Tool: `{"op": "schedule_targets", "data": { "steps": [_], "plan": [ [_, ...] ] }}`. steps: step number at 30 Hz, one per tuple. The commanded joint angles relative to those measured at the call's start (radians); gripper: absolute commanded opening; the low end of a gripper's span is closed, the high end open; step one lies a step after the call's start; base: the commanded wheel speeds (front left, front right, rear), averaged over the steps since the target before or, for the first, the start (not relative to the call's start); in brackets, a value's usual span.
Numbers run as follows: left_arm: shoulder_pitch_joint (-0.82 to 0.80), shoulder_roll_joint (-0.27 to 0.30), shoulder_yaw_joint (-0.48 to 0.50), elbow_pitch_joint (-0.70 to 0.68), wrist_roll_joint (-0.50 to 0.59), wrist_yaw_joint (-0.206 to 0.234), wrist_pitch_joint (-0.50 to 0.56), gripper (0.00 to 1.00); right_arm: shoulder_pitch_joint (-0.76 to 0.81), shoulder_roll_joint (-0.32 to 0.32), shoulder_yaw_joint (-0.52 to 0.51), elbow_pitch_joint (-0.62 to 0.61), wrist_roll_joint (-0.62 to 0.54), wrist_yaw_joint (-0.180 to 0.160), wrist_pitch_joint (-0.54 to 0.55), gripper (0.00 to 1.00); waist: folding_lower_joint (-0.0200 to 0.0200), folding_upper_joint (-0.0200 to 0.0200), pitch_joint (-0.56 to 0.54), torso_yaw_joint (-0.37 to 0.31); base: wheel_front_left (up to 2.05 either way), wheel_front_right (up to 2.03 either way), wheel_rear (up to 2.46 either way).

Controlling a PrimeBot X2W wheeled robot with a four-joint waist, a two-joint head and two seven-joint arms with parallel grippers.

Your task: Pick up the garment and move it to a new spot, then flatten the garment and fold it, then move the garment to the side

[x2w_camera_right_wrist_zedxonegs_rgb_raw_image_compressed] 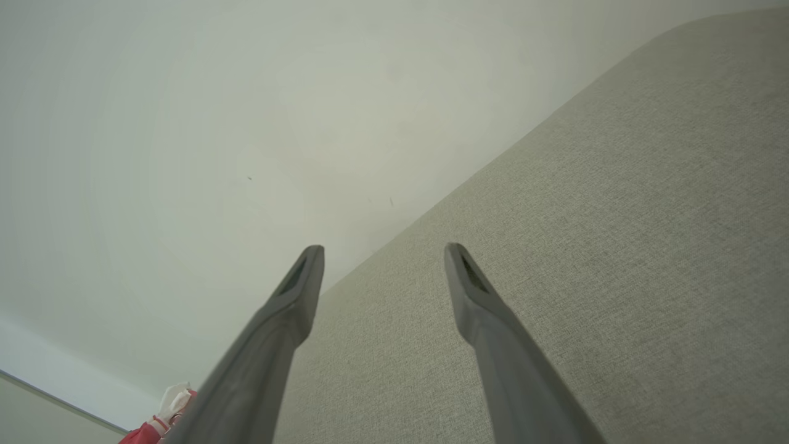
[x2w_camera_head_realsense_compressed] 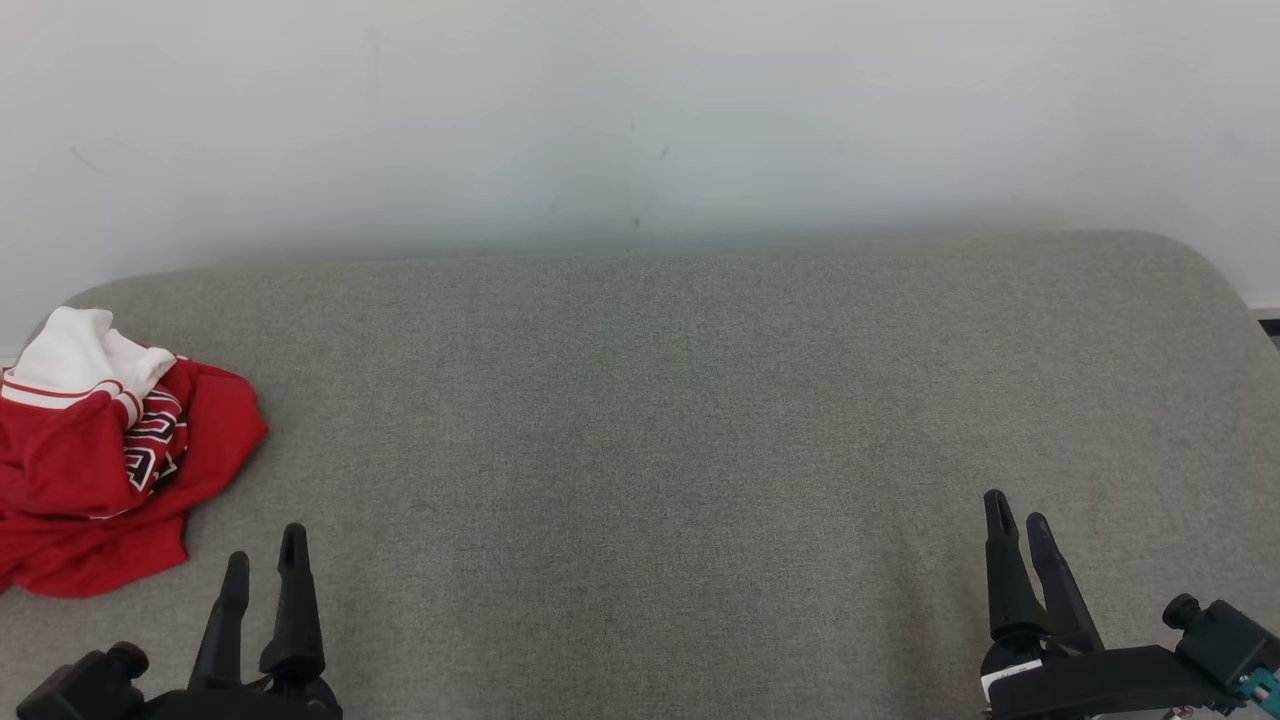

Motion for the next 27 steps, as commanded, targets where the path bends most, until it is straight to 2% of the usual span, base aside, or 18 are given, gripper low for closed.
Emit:
{"op": "schedule_targets", "data": {
  "steps": [1,27],
  "plan": [
    [0.004,0.007,0.001,-0.019,0.045,0.004,-0.013,1.00,0.000,-0.004,0.006,-0.019,-0.039,-0.001,-0.012,1.00,0.0000,0.0000,0.000,0.000,0.00,0.00,0.00],
    [0.031,0.014,-0.011,-0.054,0.331,0.009,-0.076,1.00,0.021,-0.005,0.025,-0.046,-0.353,-0.001,-0.075,1.00,0.0000,0.0000,-0.006,0.007,0.00,0.00,0.00]
  ]
}}
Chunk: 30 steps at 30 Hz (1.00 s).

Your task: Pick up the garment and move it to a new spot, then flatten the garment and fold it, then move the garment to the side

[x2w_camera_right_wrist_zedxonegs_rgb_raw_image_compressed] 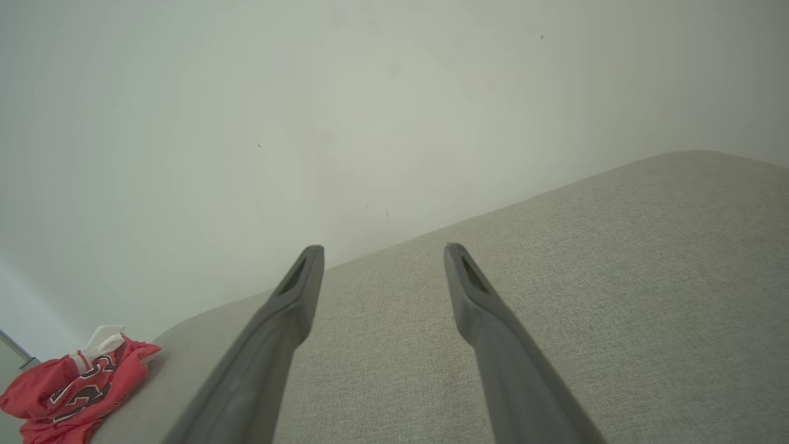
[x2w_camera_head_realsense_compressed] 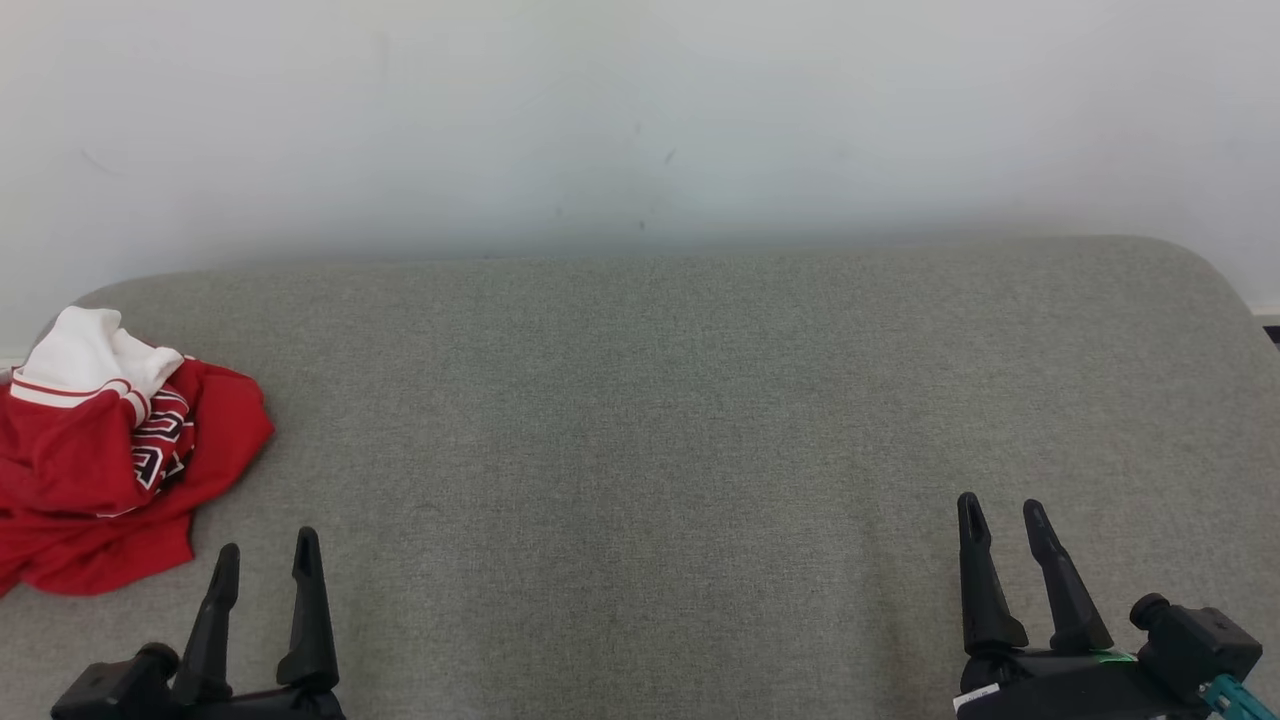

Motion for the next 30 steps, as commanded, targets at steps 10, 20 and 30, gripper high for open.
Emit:
{"op": "schedule_targets", "data": {
  "steps": [10,20,30],
  "plan": [
    [0.021,0.019,0.000,-0.012,0.110,0.004,-0.029,1.00,0.016,-0.004,-0.019,-0.017,-0.108,-0.002,-0.028,1.00,0.0000,0.0000,0.000,0.003,0.00,0.00,0.00],
    [0.032,0.030,-0.006,-0.015,0.180,0.001,-0.047,1.00,0.026,-0.004,-0.016,-0.021,-0.183,-0.002,-0.047,1.00,0.0000,0.0000,0.004,0.008,0.00,0.00,0.00],
    [0.034,0.036,-0.015,-0.023,0.235,-0.001,-0.064,1.00,0.031,-0.005,-0.018,-0.025,-0.238,-0.002,-0.047,1.00,0.0000,0.0000,0.008,0.013,0.00,0.00,0.00]
  ]
}}
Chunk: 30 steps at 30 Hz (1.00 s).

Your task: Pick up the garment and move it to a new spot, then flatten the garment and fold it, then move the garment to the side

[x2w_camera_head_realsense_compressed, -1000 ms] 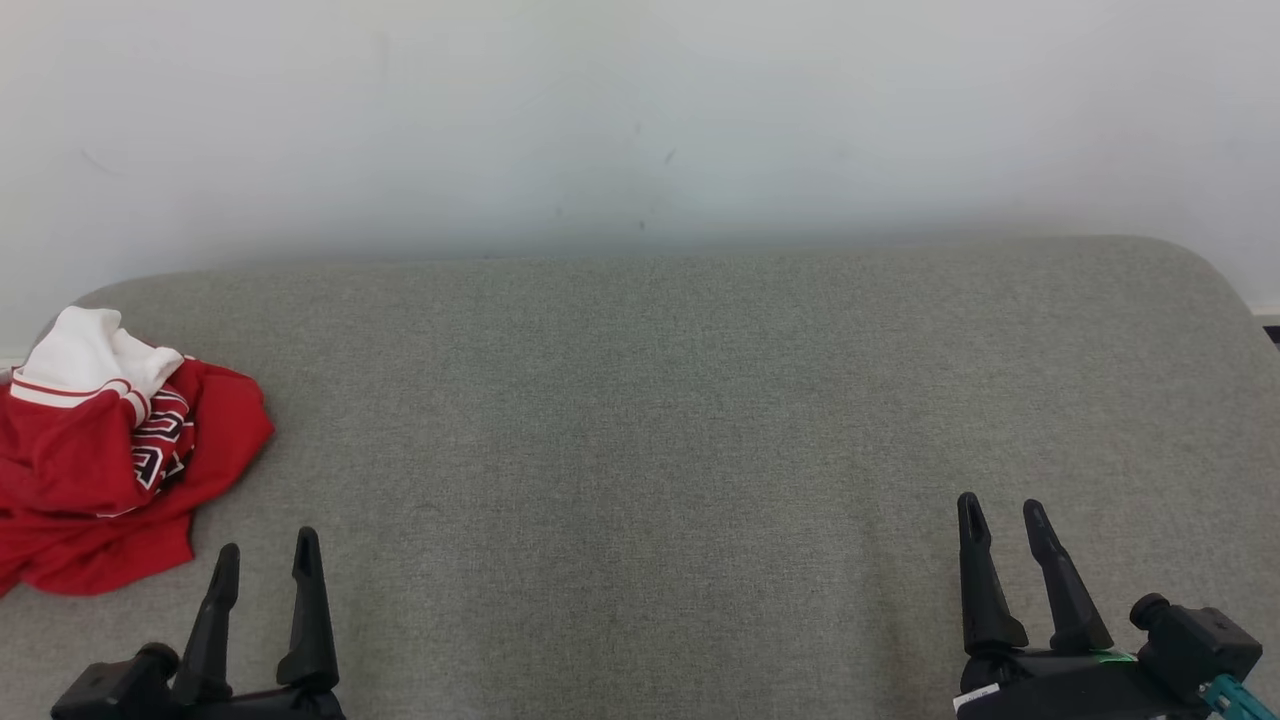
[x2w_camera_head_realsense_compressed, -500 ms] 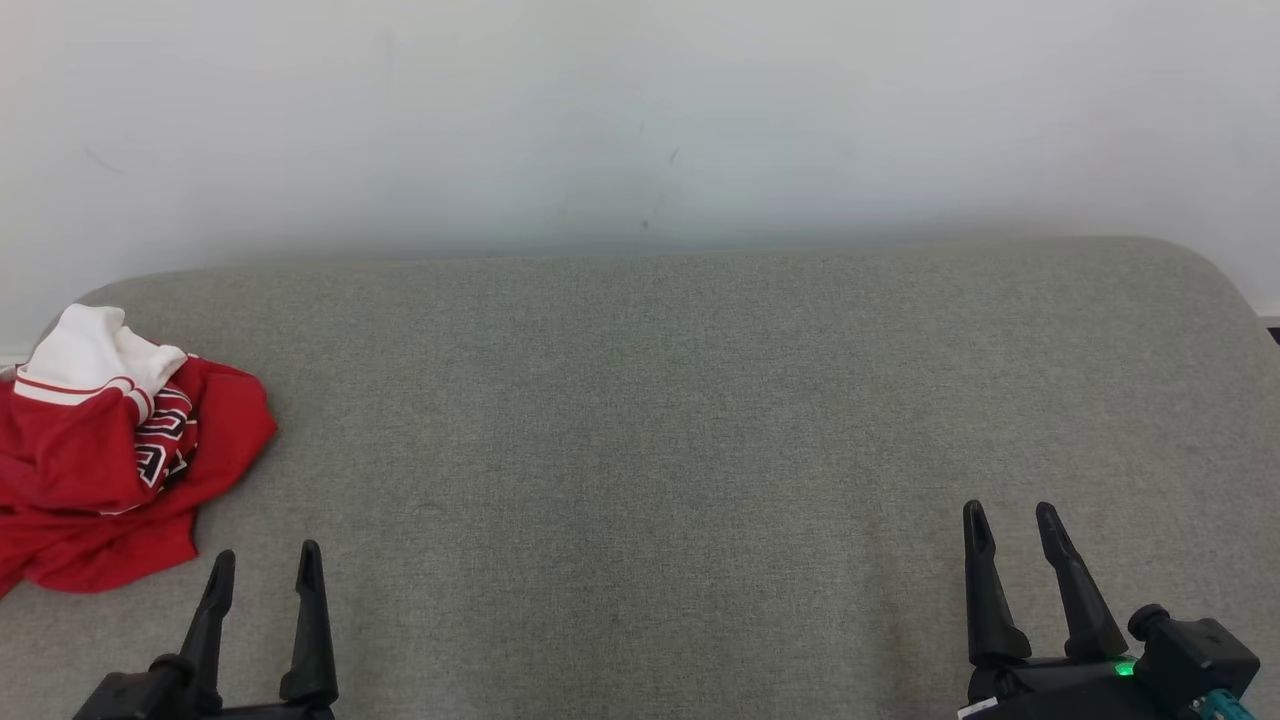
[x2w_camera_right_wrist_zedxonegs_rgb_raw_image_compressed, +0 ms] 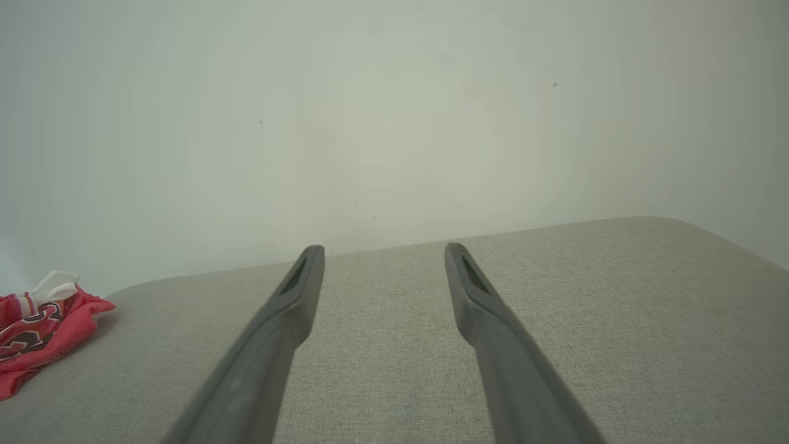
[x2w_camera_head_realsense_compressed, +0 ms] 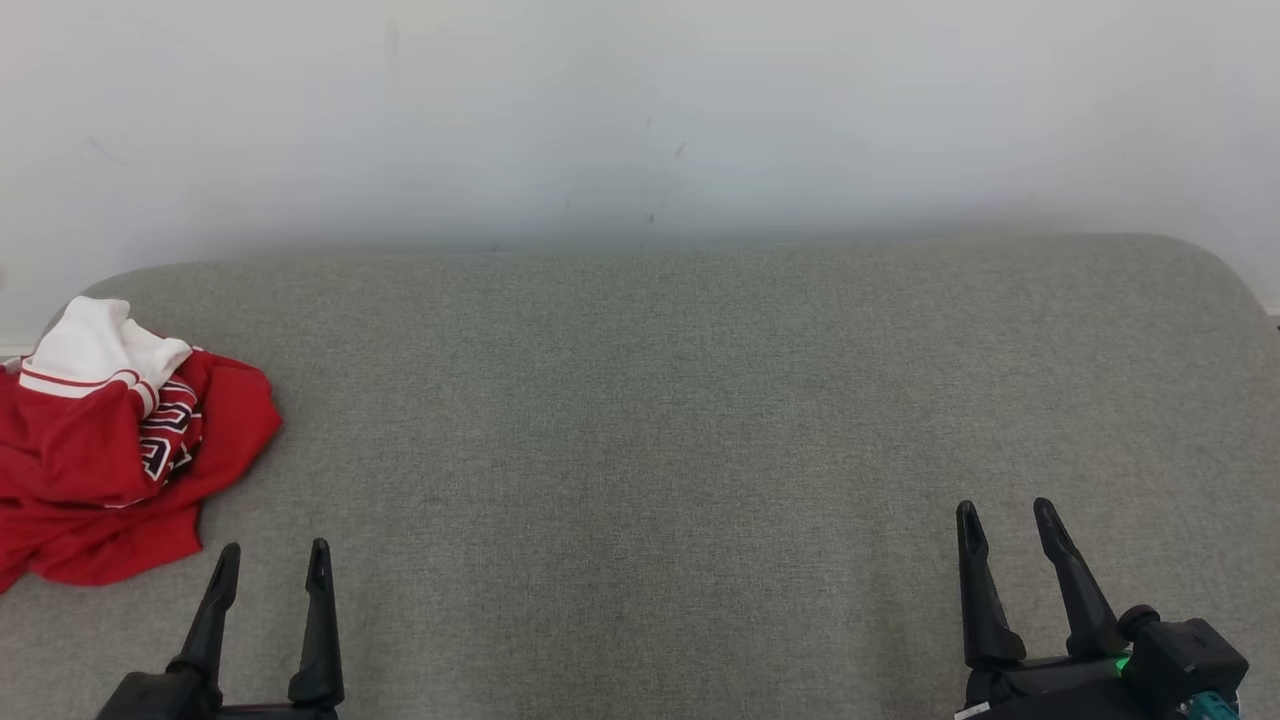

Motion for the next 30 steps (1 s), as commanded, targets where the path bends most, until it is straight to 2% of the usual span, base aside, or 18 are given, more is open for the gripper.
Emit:
{"op": "schedule_targets", "data": {
  "steps": [1,9,30],
  "plan": [
    [0.009,0.007,-0.002,-0.009,0.018,-0.001,-0.006,1.00,0.012,-0.003,-0.001,-0.011,-0.017,-0.002,0.002,1.00,0.0000,0.0000,-0.001,0.001,0.00,0.00,0.00],
    [0.020,0.016,-0.002,-0.030,0.051,-0.002,0.013,1.00,0.026,-0.003,-0.022,-0.038,-0.039,-0.002,0.039,1.00,0.0000,0.0000,0.001,0.004,0.00,0.00,0.00],
    [0.028,0.042,-0.006,-0.086,-0.032,-0.015,0.077,1.00,0.047,-0.003,-0.049,-0.050,-0.002,-0.002,0.083,1.00,0.0000,0.0000,-0.009,0.010,0.00,0.00,0.00]
  ]
}}
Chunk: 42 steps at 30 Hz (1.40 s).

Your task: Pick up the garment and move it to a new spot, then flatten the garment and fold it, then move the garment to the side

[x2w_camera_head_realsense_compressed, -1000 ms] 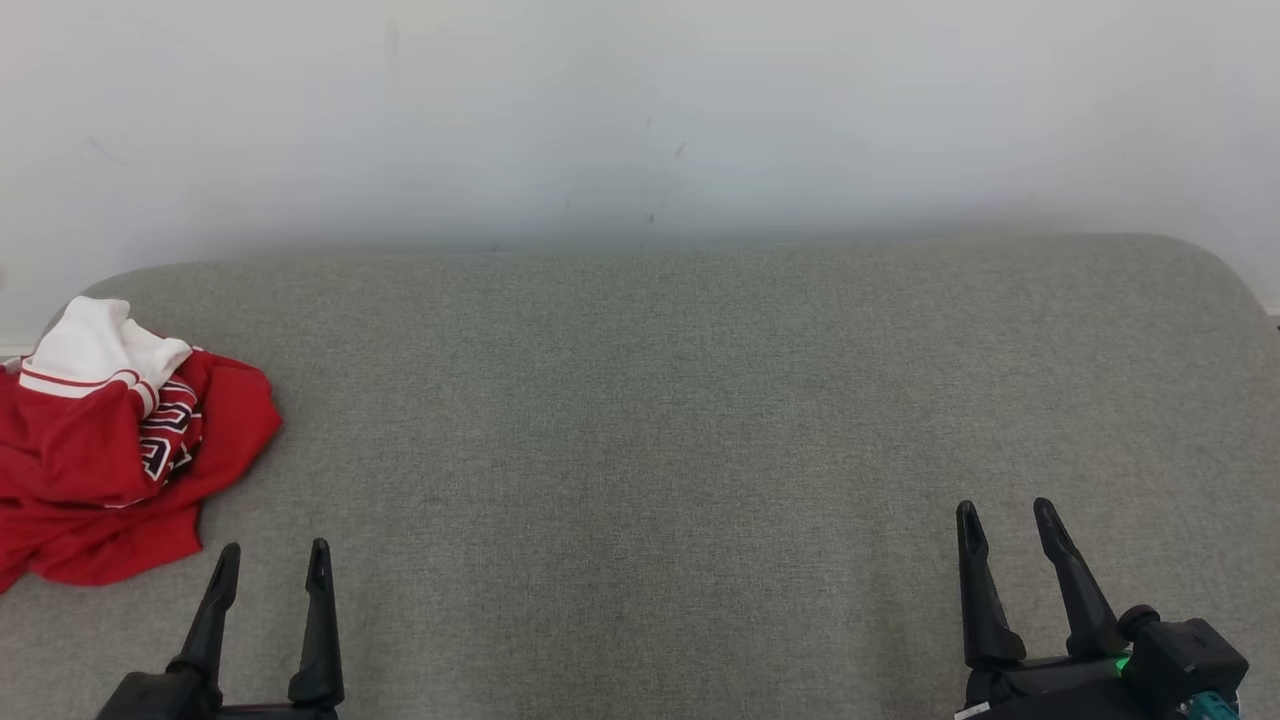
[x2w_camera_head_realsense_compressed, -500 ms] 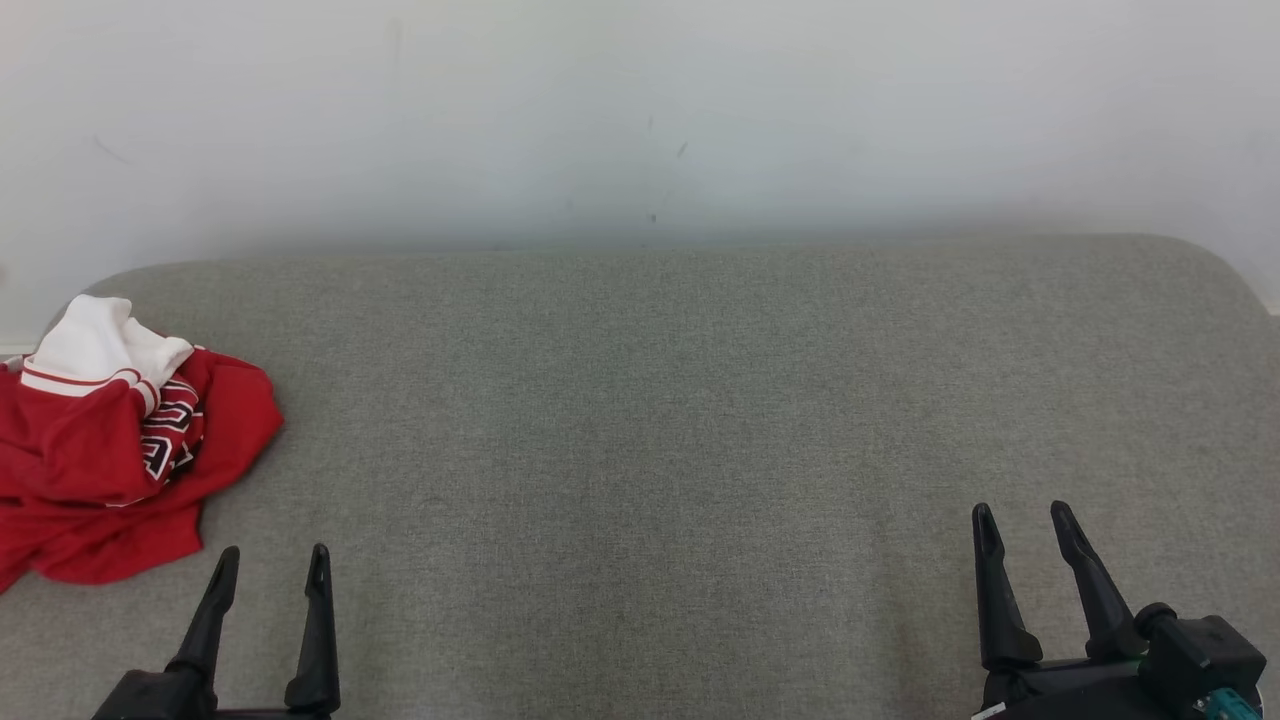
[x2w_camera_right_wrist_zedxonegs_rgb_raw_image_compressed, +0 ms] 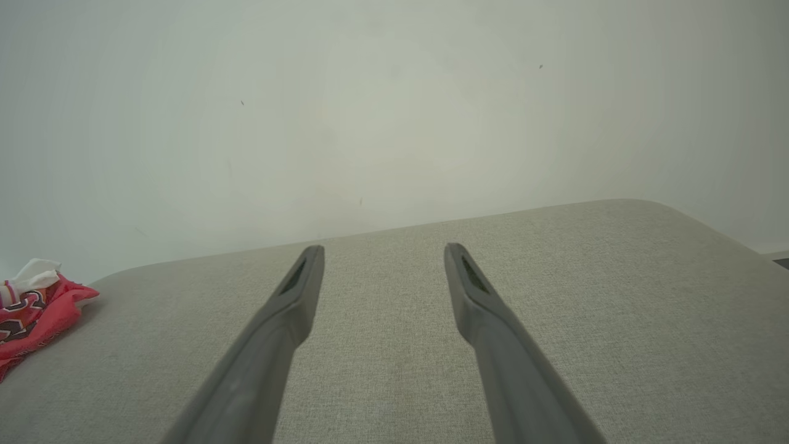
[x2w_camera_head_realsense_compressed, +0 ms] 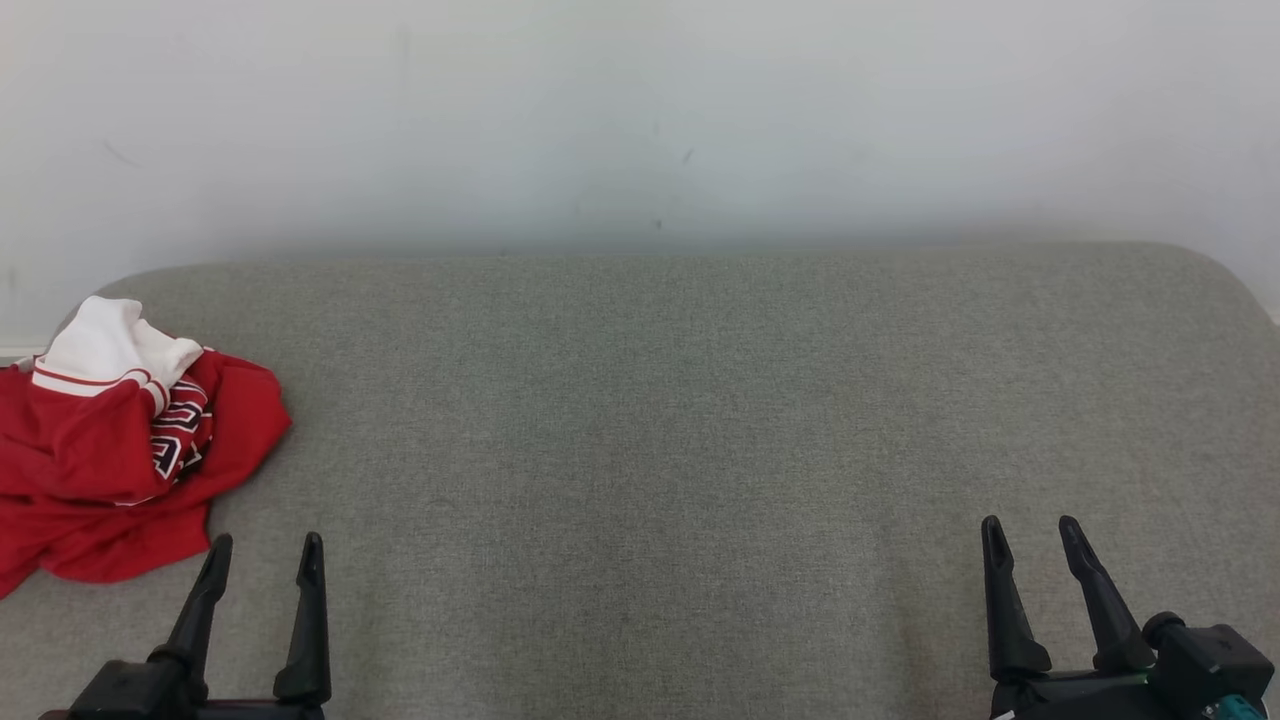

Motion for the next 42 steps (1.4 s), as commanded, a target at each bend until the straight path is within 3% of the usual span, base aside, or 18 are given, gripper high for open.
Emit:
{"op": "schedule_targets", "data": {
  "steps": [1,24,32,42],
  "plan": [
    [0.011,0.006,0.000,-0.009,-0.003,0.004,0.006,1.00,0.007,-0.003,-0.003,0.002,0.004,-0.002,0.000,1.00,0.0000,0.0000,-0.001,0.001,0.00,0.00,0.00],
    [-0.001,0.020,-0.009,0.007,-0.018,0.024,0.018,1.00,0.005,-0.003,0.005,0.021,0.014,-0.002,0.006,1.00,0.0000,0.0000,-0.009,0.021,0.00,0.00,0.00],
    [-0.015,0.029,-0.004,0.035,-0.028,0.029,0.002,1.00,0.010,-0.003,0.015,0.030,0.019,-0.002,0.002,1.00,0.0000,0.0000,-0.002,0.087,0.00,0.00,0.00],
    [-0.029,0.036,-0.007,0.061,-0.038,0.037,-0.014,1.00,0.002,-0.003,0.019,0.039,0.021,-0.002,0.003,1.00,0.0000,0.0000,0.019,0.229,0.00,0.00,0.00]
  ]
}}
